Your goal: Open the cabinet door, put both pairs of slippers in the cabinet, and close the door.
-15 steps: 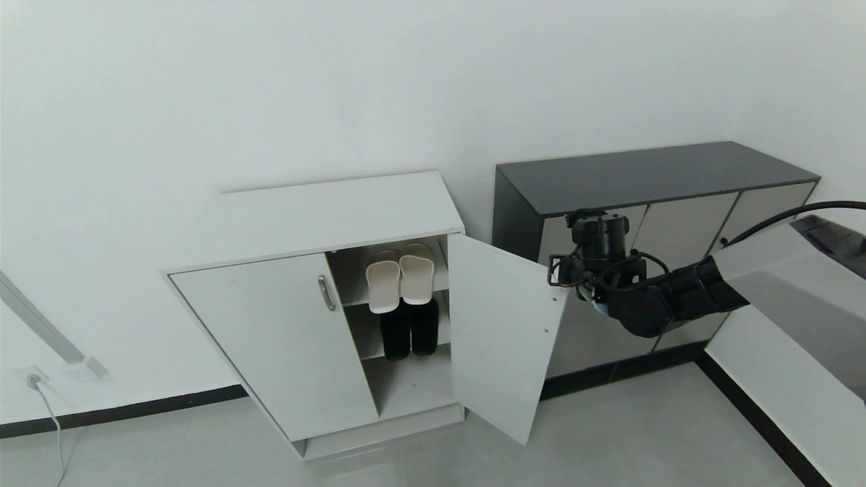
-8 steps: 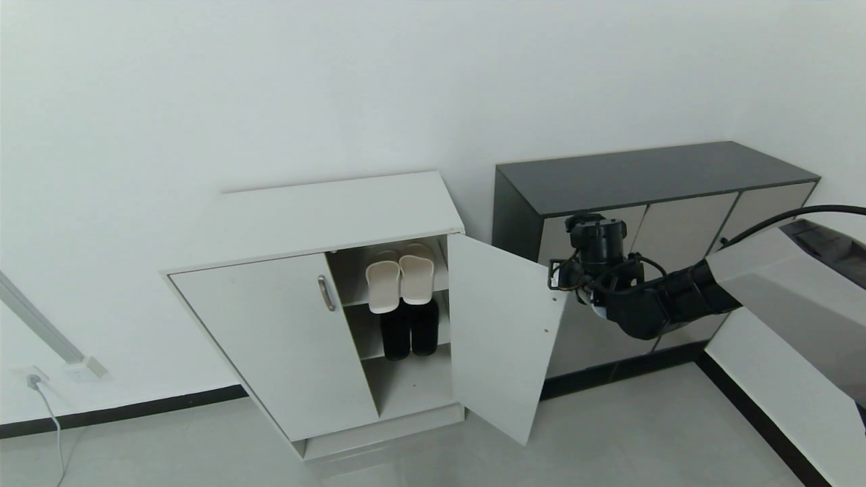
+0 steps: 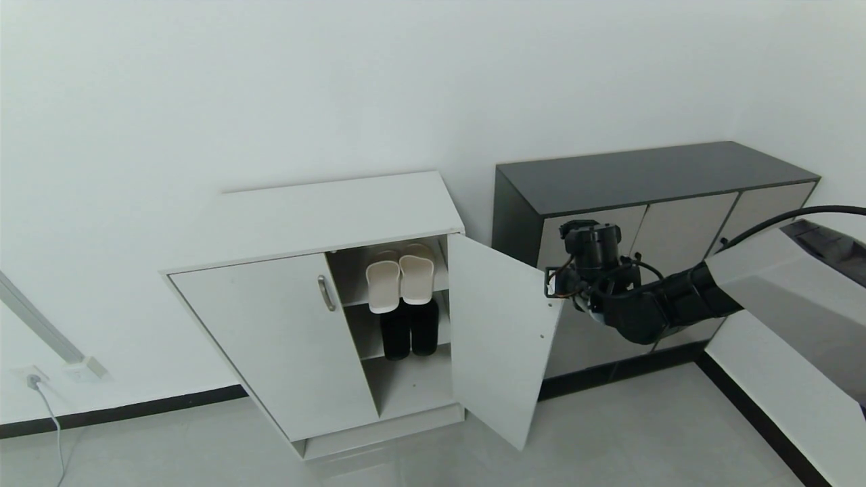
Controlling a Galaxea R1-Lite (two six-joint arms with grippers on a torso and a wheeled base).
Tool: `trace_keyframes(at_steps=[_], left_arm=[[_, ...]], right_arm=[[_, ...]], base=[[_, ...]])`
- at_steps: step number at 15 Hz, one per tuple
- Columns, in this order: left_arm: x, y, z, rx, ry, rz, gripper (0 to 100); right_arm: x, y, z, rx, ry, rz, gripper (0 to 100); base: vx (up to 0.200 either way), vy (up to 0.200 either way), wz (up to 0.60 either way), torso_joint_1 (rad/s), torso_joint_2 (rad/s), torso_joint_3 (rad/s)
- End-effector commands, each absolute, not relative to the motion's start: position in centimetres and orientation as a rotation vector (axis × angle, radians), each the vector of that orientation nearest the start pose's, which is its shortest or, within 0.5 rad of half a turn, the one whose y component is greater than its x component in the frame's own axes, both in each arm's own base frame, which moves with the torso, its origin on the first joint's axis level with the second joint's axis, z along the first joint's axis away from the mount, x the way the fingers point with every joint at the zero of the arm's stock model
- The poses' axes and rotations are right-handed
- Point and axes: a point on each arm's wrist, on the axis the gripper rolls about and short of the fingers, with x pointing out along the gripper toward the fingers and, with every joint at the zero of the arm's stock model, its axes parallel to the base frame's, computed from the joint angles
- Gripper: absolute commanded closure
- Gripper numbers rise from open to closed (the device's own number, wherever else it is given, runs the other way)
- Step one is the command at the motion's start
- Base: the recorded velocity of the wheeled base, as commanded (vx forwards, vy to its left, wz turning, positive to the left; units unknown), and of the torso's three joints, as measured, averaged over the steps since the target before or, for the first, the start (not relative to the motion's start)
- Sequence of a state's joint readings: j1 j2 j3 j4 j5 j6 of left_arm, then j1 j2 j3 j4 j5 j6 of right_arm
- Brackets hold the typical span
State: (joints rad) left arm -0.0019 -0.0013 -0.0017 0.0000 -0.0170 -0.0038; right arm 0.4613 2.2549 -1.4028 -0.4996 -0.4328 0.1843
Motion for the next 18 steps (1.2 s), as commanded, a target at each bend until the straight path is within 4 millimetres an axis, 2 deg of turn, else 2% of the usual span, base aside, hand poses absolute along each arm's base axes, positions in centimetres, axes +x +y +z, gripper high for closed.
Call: trace_keyframes(at_steps=[1, 8, 10, 12, 15, 18], left_arm=[[-2.3, 0.0, 7.6, -0.005, -0.001, -0.018, 100], [-2.3, 0.0, 7.6, -0.006, -0.001, -0.018, 100], [-2.3, 0.0, 7.6, -0.006, -0.001, -0.015, 100], [-2.3, 0.0, 7.6, -0.006, -0.001, -0.015, 100], [-2.3, 0.0, 7.6, -0.006, -0.001, -0.015, 100], [-2.3, 0.0, 7.6, -0.006, -0.001, -0.015, 100]], right_arm=[[39.5, 20.4, 12.8, 0.028, 0.311, 0.037, 100], [32.4, 25.1, 14.0, -0.013, 0.332, 0.208, 100], [31.3, 25.3, 14.9, -0.004, 0.313, 0.231, 100], [30.8, 25.4, 15.1, -0.004, 0.308, 0.243, 100], [31.2, 25.5, 14.0, -0.014, 0.325, 0.239, 100], [30.9, 25.5, 13.9, -0.005, 0.312, 0.271, 100]], base=[[0.0, 0.0, 0.0, 0.0, 0.0, 0.0], [0.0, 0.0, 0.0, 0.0, 0.0, 0.0], [0.0, 0.0, 0.0, 0.0, 0.0, 0.0], [0.0, 0.0, 0.0, 0.0, 0.0, 0.0], [0.0, 0.0, 0.0, 0.0, 0.0, 0.0], [0.0, 0.0, 0.0, 0.0, 0.0, 0.0]])
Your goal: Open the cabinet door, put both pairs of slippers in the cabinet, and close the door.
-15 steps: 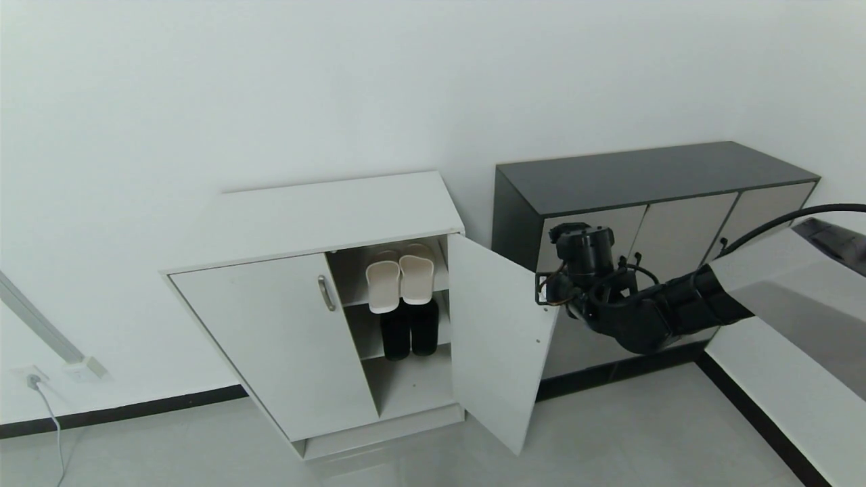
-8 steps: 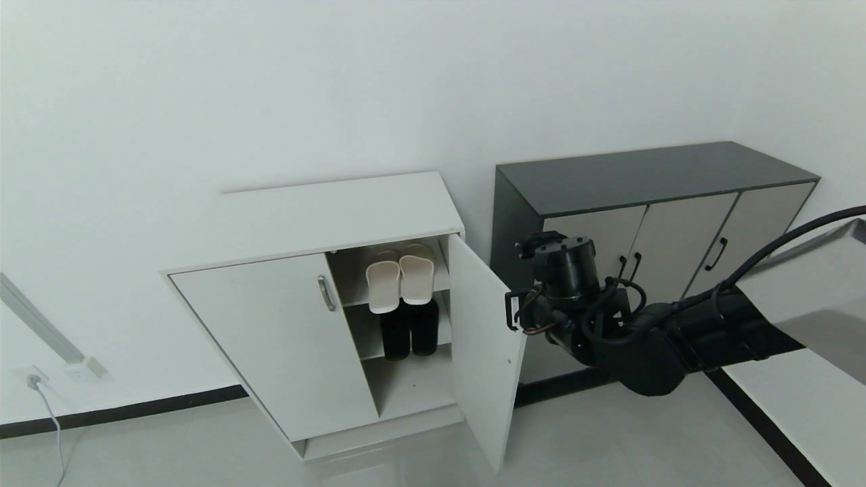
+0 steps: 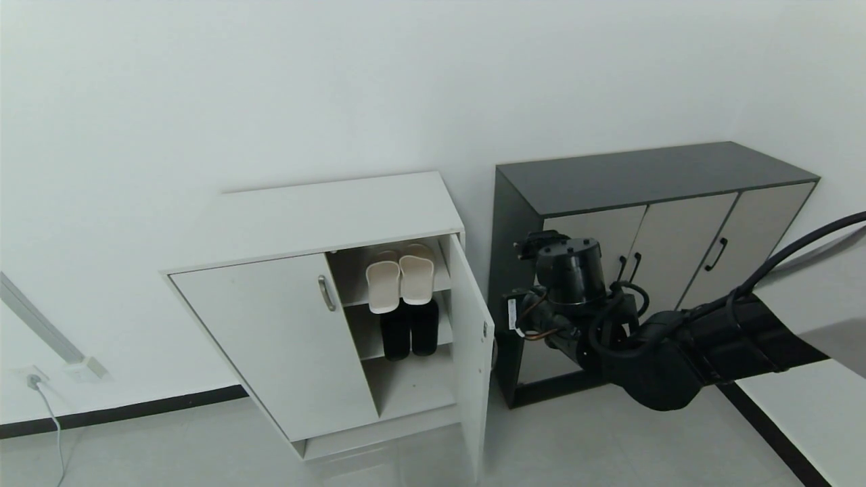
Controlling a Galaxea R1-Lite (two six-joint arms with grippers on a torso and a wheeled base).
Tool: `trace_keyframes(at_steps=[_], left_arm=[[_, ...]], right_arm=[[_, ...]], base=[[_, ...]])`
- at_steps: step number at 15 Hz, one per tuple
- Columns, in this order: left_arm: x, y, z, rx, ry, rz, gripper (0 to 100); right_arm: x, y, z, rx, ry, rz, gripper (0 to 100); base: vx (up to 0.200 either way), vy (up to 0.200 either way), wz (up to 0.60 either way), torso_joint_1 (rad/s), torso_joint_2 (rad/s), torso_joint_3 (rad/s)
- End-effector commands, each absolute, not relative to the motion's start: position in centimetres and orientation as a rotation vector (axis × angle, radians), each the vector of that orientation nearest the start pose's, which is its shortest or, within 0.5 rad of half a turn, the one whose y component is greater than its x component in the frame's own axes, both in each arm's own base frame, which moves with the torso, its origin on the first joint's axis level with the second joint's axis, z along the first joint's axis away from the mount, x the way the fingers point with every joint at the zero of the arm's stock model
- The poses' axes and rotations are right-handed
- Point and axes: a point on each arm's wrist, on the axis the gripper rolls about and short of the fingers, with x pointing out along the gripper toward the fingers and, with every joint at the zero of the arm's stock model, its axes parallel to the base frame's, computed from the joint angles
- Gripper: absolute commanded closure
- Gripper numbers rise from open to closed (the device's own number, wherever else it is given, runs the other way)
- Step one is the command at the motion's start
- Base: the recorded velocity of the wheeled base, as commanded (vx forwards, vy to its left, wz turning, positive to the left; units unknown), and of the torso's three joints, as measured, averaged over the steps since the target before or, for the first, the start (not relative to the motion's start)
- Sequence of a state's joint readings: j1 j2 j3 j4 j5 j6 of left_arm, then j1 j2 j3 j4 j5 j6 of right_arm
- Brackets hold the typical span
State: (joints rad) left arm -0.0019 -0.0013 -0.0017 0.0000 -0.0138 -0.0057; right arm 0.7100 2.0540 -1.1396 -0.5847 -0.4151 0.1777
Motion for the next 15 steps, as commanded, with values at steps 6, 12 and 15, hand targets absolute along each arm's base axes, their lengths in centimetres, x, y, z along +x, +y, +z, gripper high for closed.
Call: trace_keyframes(at_steps=[6, 12, 15], left_arm=[[-2.29, -0.03, 7.59, -0.006, -0.001, -0.015, 100], [-2.29, -0.03, 7.59, -0.006, -0.001, -0.015, 100], [-2.29, -0.03, 7.59, -0.006, -0.001, -0.015, 100]], right_arm=[[30.71, 25.38, 13.43, -0.039, 0.318, 0.274, 100], [30.76, 25.35, 13.37, -0.04, 0.32, 0.274, 100], [30.86, 25.26, 13.31, -0.042, 0.32, 0.269, 100]], base=[[0.0, 0.0, 0.0, 0.0, 0.0, 0.0], [0.0, 0.0, 0.4, 0.002, 0.0, 0.002], [0.0, 0.0, 0.0, 0.0, 0.0, 0.0]])
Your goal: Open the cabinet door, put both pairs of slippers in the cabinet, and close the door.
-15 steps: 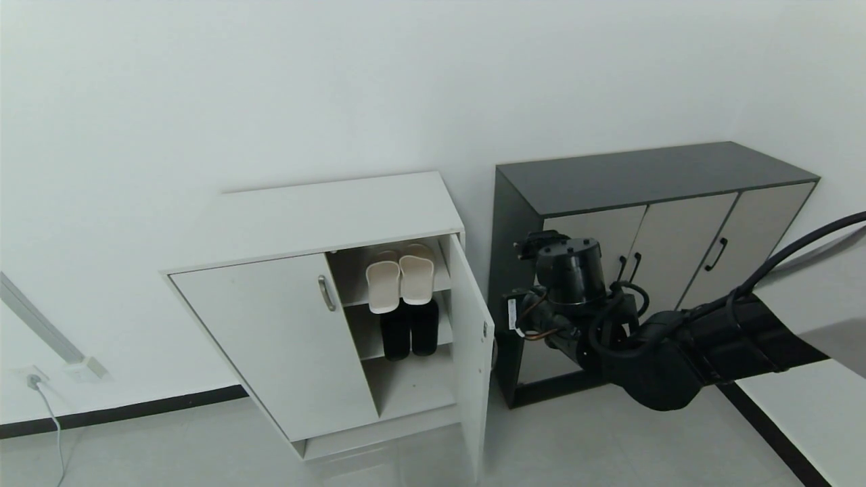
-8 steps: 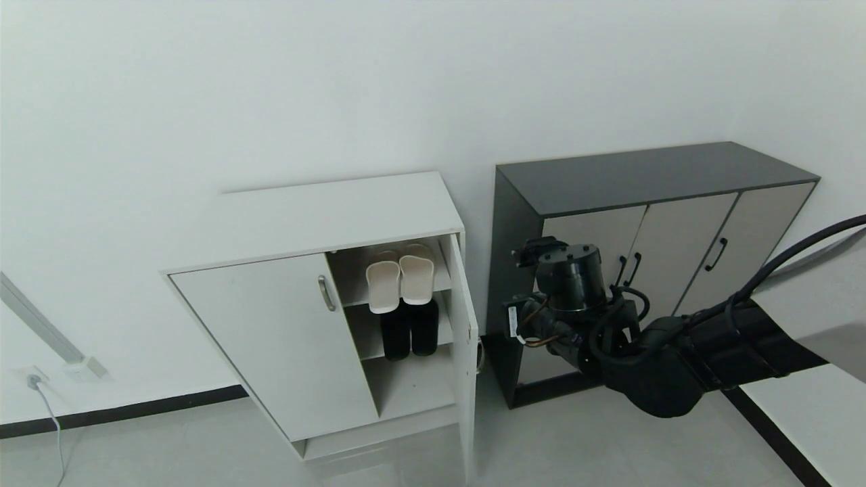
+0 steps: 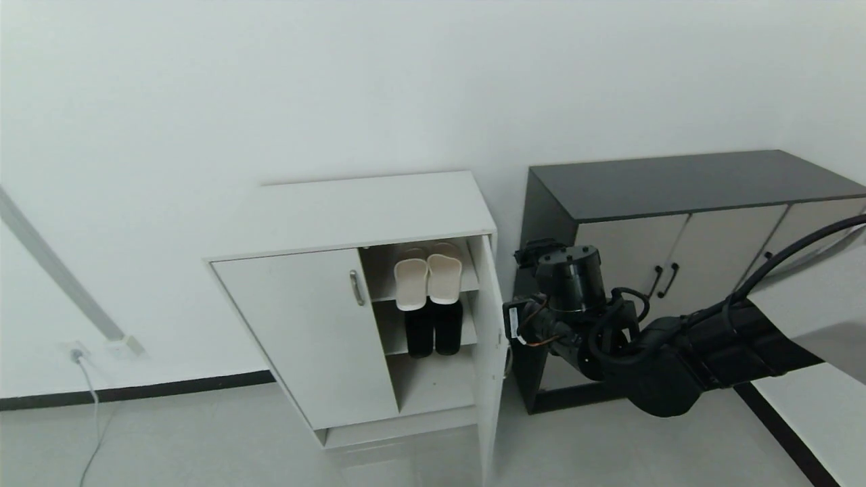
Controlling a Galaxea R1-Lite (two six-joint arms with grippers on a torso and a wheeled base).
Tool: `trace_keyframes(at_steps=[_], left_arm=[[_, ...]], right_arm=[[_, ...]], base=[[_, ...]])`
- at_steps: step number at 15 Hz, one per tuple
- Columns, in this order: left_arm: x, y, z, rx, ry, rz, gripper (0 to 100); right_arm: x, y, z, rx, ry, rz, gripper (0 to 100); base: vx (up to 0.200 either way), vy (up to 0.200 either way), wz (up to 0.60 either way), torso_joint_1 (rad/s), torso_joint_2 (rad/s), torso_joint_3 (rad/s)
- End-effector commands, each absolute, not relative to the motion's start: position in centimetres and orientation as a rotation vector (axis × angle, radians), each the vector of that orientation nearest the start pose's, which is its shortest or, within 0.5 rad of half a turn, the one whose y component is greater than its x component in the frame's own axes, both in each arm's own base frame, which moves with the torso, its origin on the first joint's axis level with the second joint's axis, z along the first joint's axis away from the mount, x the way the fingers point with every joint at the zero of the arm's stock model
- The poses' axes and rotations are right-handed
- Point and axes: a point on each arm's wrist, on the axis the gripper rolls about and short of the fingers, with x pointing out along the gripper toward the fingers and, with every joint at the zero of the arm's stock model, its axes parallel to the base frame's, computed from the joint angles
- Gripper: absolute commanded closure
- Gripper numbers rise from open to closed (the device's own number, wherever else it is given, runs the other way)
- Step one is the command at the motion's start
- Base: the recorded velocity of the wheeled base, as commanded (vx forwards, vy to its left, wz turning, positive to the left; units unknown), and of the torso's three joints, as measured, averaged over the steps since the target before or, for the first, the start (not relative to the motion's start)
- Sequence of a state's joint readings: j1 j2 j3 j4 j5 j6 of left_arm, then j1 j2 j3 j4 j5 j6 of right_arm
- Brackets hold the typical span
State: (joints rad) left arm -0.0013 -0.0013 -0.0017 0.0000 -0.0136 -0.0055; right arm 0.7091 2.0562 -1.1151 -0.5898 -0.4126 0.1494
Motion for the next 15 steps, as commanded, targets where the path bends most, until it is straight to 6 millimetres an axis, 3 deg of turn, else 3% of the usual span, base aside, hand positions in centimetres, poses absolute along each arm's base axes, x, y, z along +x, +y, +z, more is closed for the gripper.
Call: trace_keyframes(at_steps=[1, 9, 15], left_arm=[[-2.3, 0.0, 7.6, -0.006, -0.001, -0.015, 100], [-2.3, 0.0, 7.6, -0.006, -0.001, -0.015, 100], [-2.3, 0.0, 7.6, -0.006, -0.001, -0.015, 100]], right_arm=[[31.0, 25.1, 13.3, -0.042, 0.322, 0.263, 100], [33.2, 23.0, 12.9, -0.092, 0.31, 0.162, 100], [35.3, 22.7, 10.2, -0.114, 0.352, 0.125, 100]], base=[[0.0, 0.0, 0.0, 0.0, 0.0, 0.0], [0.0, 0.0, 0.0, 0.0, 0.0, 0.0], [0.0, 0.0, 0.0, 0.0, 0.0, 0.0]])
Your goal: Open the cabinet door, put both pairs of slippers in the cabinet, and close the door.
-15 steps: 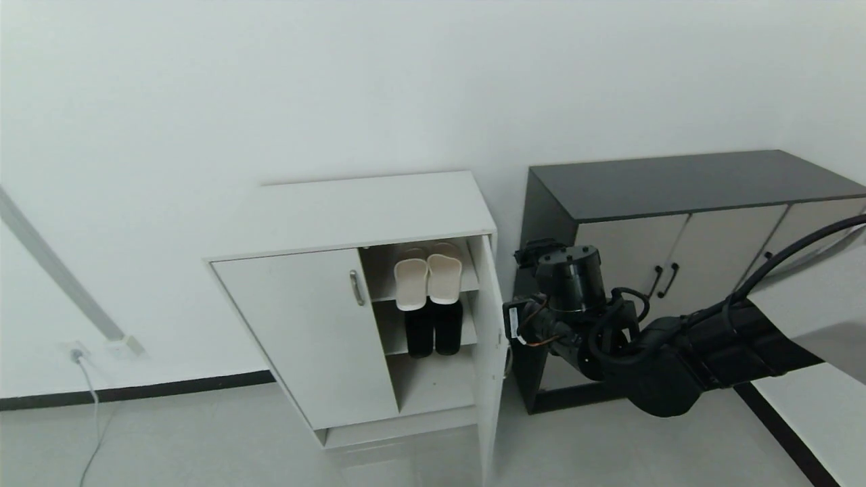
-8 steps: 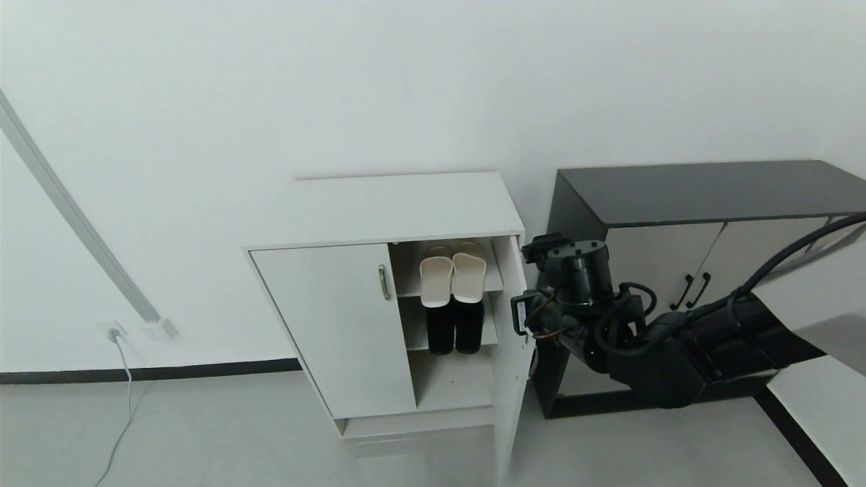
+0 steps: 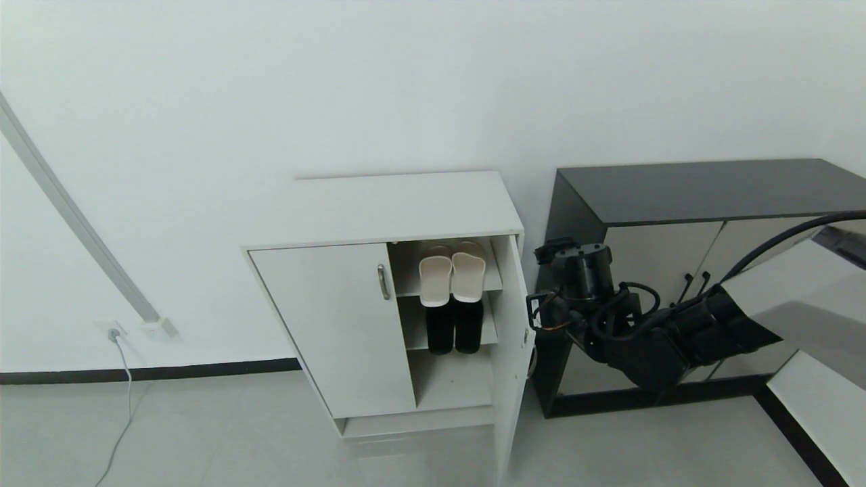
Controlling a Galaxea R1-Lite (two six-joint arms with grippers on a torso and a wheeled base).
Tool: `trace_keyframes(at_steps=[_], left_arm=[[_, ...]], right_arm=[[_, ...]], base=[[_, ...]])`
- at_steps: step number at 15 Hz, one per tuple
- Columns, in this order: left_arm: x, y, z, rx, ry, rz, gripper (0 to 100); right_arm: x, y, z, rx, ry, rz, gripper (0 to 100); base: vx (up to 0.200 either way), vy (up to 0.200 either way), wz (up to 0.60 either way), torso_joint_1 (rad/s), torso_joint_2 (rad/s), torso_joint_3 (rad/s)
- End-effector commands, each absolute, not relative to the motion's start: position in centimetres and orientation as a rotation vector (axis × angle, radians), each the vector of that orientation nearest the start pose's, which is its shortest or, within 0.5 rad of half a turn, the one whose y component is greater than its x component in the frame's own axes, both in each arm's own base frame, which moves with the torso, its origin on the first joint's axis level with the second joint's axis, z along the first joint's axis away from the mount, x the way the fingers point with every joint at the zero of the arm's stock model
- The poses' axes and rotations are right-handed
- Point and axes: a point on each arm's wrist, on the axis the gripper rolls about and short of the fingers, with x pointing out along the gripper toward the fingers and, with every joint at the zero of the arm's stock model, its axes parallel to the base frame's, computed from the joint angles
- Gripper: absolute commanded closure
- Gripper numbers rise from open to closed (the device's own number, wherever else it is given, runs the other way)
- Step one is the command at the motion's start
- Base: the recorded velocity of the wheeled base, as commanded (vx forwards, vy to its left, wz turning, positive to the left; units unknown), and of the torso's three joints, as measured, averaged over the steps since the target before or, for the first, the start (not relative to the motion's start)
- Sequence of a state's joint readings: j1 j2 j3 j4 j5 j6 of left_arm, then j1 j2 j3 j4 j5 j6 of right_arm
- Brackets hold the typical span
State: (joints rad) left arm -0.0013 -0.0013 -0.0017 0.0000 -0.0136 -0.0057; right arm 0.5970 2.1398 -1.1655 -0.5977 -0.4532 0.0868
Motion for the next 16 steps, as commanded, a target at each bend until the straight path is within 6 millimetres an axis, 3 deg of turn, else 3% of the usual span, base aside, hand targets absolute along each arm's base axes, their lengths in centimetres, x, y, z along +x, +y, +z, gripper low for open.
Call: trace_keyframes(at_steps=[1, 5, 10, 16], left_arm=[[-2.3, 0.0, 7.6, -0.006, -0.001, -0.015, 100], [-2.3, 0.0, 7.6, -0.006, -0.001, -0.015, 100], [-2.3, 0.0, 7.6, -0.006, -0.001, -0.015, 100], [-2.3, 0.0, 7.6, -0.006, -0.001, -0.015, 100]], right_arm=[[35.4, 22.8, 10.1, -0.113, 0.354, 0.125, 100], [34.5, 24.4, 10.3, -0.082, 0.332, 0.174, 100], [31.3, 27.6, 11.0, 0.012, 0.318, 0.324, 100], [30.1, 27.2, 10.9, 0.02, 0.341, 0.4, 100]], base=[[0.0, 0.0, 0.0, 0.0, 0.0, 0.0], [0.0, 0.0, 0.0, 0.0, 0.0, 0.0], [0.0, 0.0, 0.0, 0.0, 0.0, 0.0], [0.0, 0.0, 0.0, 0.0, 0.0, 0.0]])
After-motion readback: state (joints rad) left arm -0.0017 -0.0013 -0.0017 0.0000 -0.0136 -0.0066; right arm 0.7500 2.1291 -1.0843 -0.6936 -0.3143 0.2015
